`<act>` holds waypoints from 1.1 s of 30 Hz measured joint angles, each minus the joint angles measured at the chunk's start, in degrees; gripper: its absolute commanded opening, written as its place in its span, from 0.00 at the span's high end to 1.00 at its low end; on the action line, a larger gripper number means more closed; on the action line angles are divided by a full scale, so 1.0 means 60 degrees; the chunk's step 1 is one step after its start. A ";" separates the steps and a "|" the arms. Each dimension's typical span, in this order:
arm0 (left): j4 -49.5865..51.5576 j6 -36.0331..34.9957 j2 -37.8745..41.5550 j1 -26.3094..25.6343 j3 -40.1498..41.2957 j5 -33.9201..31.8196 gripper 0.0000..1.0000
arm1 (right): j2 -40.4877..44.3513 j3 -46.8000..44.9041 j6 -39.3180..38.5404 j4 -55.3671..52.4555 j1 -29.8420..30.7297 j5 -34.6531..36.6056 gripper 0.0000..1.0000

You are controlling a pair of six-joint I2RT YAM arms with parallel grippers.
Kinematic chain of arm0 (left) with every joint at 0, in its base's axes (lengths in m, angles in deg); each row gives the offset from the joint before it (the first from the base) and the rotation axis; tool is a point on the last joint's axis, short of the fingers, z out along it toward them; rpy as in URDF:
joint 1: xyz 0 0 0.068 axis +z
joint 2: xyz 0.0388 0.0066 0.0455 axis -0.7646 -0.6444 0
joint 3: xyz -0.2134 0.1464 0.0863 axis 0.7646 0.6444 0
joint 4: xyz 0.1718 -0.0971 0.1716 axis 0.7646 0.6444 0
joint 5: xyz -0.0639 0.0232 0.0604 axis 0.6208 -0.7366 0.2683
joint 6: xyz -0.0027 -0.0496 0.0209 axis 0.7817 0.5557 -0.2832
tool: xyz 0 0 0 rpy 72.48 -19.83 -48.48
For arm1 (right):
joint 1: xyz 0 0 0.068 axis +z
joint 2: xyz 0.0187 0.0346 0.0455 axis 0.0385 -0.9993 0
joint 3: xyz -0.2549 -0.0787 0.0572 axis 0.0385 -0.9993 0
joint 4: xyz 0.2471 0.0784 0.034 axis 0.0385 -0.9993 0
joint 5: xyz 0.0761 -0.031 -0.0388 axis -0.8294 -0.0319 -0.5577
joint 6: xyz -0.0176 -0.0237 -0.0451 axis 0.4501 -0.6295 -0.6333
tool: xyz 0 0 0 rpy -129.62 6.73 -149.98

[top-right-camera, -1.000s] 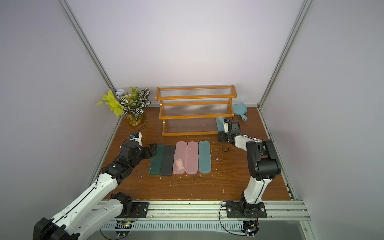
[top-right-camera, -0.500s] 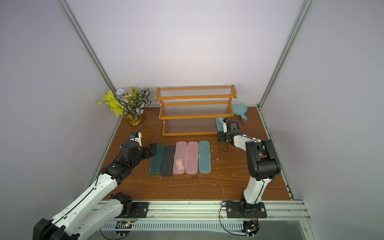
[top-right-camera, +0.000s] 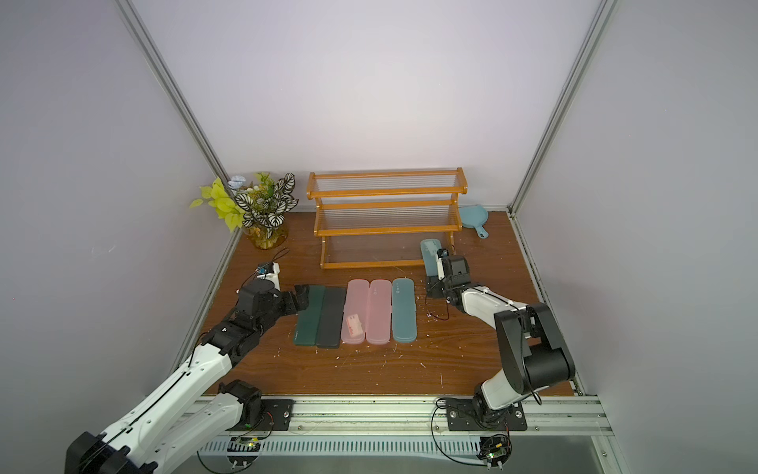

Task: Remove the pencil cases from the shelf
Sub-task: Pick up the pencil case from the shelf, then place the pencil case at the center of the board.

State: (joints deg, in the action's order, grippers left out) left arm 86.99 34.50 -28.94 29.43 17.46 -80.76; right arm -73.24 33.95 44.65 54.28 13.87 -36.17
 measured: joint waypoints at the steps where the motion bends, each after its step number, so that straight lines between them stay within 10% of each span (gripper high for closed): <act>1: 0.0000 0.0000 0.0015 0.0000 0.0000 0.0007 0.01 | 0.0251 -0.0160 0.0098 -0.0055 0.0073 0.0058 0.30; 15: -0.0055 0.0011 0.0146 0.0000 0.0222 0.0040 0.01 | 0.3450 -0.2018 0.1847 -0.0892 0.1246 0.0641 0.31; 33: -0.0273 0.0018 0.0066 0.0000 0.0317 0.0237 0.01 | 0.4266 -0.2663 0.3887 -0.2087 0.3005 0.1402 0.31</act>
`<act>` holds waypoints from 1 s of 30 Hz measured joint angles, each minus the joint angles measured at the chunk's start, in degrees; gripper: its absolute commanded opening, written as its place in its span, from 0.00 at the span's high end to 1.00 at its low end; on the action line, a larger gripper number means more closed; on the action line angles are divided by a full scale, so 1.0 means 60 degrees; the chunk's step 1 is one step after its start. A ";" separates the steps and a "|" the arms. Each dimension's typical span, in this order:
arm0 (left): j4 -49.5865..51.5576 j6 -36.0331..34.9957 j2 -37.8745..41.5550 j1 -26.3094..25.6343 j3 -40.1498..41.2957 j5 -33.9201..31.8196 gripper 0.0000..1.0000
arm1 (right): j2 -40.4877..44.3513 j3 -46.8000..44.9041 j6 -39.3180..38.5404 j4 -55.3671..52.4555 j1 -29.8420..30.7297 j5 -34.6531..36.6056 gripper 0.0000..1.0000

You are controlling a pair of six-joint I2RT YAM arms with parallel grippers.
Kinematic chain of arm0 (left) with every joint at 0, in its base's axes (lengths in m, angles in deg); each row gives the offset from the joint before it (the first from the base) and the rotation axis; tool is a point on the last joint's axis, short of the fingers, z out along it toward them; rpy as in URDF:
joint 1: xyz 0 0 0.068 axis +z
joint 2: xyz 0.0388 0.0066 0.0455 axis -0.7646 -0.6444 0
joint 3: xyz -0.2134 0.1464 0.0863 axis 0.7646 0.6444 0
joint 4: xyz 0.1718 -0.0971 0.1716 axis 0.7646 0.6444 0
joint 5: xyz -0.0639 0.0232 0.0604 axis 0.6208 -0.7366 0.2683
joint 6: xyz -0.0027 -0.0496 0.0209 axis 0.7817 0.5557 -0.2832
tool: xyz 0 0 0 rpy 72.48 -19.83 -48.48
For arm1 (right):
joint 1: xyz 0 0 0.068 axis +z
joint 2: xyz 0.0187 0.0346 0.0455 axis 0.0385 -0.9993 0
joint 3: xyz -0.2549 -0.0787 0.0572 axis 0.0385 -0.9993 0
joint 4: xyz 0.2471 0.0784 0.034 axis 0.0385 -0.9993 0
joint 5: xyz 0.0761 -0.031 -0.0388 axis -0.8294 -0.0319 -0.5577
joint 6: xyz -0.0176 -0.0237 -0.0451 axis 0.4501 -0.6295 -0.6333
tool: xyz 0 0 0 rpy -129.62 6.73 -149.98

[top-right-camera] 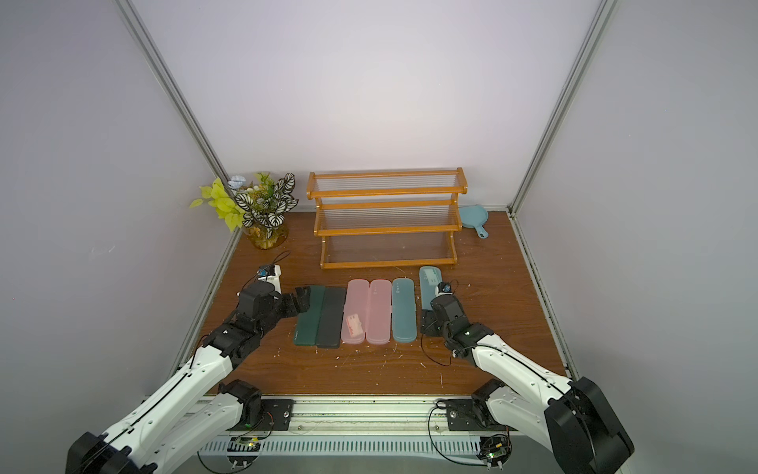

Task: Remove the pencil cases from the shelf
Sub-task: Place the pencil case at the center of the board.

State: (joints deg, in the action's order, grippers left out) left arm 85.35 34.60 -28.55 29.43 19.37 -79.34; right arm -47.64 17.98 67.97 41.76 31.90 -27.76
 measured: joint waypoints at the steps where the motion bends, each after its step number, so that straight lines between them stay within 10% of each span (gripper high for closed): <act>1: 0.0000 0.0000 0.0000 0.0000 0.0004 0.0000 0.01 | 0.0000 0.0000 0.0087 -0.0029 0.0102 0.0095 0.31; 30: 0.0015 0.0138 0.0284 0.0000 0.0306 0.0033 0.01 | -0.0885 -0.0270 0.0816 -0.0142 0.0798 0.0641 0.24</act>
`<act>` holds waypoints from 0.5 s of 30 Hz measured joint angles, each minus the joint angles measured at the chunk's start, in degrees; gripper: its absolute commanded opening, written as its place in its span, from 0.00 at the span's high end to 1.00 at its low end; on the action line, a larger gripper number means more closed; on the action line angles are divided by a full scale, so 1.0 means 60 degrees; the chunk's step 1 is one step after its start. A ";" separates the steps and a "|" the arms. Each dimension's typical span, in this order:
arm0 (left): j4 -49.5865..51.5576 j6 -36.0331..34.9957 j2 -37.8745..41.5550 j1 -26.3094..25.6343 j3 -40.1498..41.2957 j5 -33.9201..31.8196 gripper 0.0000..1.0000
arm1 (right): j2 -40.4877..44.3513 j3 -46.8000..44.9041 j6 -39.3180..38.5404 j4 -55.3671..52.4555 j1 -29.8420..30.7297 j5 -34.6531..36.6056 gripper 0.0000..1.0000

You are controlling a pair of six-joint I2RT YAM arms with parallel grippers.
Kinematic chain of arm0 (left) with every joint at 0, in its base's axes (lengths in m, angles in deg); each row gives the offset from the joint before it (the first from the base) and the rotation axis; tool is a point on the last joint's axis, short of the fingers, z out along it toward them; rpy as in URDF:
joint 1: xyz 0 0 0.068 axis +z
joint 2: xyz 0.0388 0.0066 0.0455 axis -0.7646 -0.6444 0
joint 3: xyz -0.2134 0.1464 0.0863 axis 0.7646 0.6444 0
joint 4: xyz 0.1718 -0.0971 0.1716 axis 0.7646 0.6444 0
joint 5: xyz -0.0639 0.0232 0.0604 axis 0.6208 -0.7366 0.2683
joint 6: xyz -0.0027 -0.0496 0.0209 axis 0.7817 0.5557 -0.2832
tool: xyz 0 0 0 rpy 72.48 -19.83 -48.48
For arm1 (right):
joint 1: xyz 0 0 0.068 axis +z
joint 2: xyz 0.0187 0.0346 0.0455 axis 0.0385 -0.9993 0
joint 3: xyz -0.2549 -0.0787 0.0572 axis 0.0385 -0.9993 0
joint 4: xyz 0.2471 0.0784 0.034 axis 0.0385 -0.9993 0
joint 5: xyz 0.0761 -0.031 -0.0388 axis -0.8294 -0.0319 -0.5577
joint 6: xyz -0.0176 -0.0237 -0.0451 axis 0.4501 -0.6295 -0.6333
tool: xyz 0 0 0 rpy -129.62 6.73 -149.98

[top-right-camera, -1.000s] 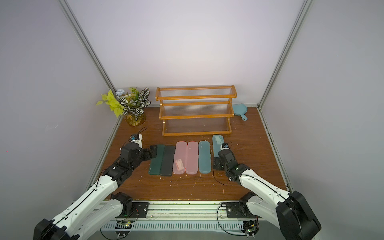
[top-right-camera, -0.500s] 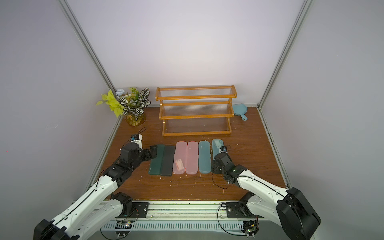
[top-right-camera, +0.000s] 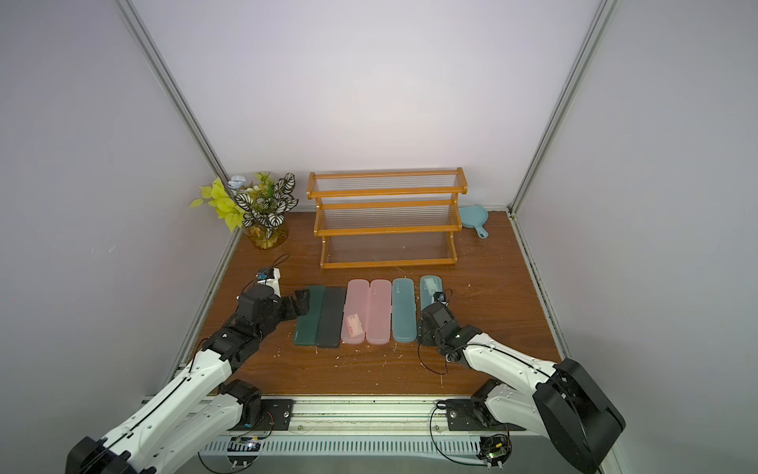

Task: Remove the pencil cases from the shelf
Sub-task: Place the pencil case at the center of the board.

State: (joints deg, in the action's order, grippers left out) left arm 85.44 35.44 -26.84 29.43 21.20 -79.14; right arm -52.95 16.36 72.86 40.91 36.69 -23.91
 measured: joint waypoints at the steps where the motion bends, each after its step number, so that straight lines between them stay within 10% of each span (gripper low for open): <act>1: 0.0000 0.0018 0.0000 0.0000 0.0000 0.0000 0.01 | 0.0000 -0.0004 0.0000 0.0025 0.0000 -0.0004 0.23; 15: -0.0029 0.0058 -0.0124 0.0000 0.0000 0.0000 0.01 | 0.0044 -0.0011 0.0011 0.0069 0.0000 -0.0029 0.01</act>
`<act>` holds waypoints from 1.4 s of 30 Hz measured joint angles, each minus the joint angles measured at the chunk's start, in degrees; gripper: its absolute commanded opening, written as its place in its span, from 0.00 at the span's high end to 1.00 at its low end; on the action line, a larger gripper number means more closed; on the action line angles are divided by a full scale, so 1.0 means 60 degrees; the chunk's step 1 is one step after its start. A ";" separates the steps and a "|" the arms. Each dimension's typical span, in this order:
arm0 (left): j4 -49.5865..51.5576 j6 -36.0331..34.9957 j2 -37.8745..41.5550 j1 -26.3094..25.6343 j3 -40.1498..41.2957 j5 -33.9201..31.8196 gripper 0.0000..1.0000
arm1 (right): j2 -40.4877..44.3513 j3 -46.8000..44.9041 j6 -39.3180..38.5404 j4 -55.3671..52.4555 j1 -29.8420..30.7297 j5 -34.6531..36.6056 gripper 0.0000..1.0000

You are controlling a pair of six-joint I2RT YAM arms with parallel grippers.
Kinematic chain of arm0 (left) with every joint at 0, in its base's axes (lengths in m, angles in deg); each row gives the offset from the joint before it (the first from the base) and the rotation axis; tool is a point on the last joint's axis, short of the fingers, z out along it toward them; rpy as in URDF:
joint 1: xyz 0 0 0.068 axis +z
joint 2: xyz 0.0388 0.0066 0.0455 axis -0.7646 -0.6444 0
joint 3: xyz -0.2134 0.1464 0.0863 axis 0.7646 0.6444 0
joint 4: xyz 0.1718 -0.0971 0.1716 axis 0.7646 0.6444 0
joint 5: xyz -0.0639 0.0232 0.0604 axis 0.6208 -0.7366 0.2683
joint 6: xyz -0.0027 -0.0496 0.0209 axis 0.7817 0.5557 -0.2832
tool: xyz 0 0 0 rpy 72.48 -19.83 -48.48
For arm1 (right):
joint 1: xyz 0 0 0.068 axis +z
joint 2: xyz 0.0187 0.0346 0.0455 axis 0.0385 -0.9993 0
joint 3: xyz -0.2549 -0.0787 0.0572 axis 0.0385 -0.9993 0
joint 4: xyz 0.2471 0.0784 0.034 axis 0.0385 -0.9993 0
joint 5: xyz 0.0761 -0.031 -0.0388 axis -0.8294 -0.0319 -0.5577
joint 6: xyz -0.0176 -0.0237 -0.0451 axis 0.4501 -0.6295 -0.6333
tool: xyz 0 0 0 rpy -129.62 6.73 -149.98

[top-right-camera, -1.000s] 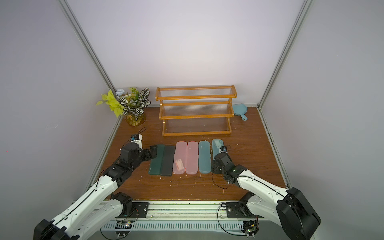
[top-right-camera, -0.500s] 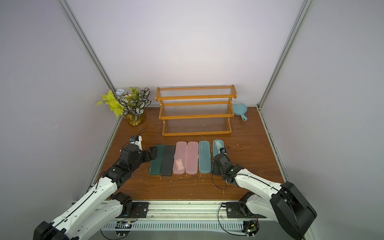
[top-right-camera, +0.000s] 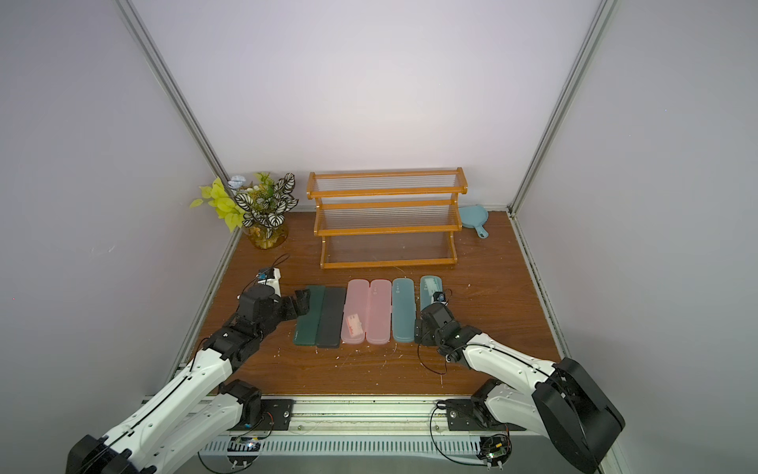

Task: Remove the pencil cases from the shelf
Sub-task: Place the pencil case at the center of the board, then reset both arms

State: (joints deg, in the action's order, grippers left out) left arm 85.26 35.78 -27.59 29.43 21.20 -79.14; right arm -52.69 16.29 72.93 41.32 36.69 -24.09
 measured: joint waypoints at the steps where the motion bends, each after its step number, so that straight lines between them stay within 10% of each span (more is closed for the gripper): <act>1: -0.0004 0.0000 -0.0022 0.0000 0.0000 0.0000 0.01 | 0.0058 0.0000 0.0007 -0.0087 0.0000 -0.0007 0.01; 16: -0.0739 -0.0455 -0.0117 0.0000 -0.0029 -0.0882 0.01 | 0.1800 0.0484 -0.0259 -0.0878 -0.0321 0.0313 0.01; 42: -0.3639 -0.2809 -0.1603 0.2758 -0.0703 -0.1078 0.01 | 0.1927 0.1104 -0.2929 0.0780 -0.5683 -0.0747 0.01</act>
State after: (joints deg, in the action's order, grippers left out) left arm 63.43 18.93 -37.20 45.97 16.98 -85.61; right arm -41.13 22.92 55.36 46.00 2.59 -28.57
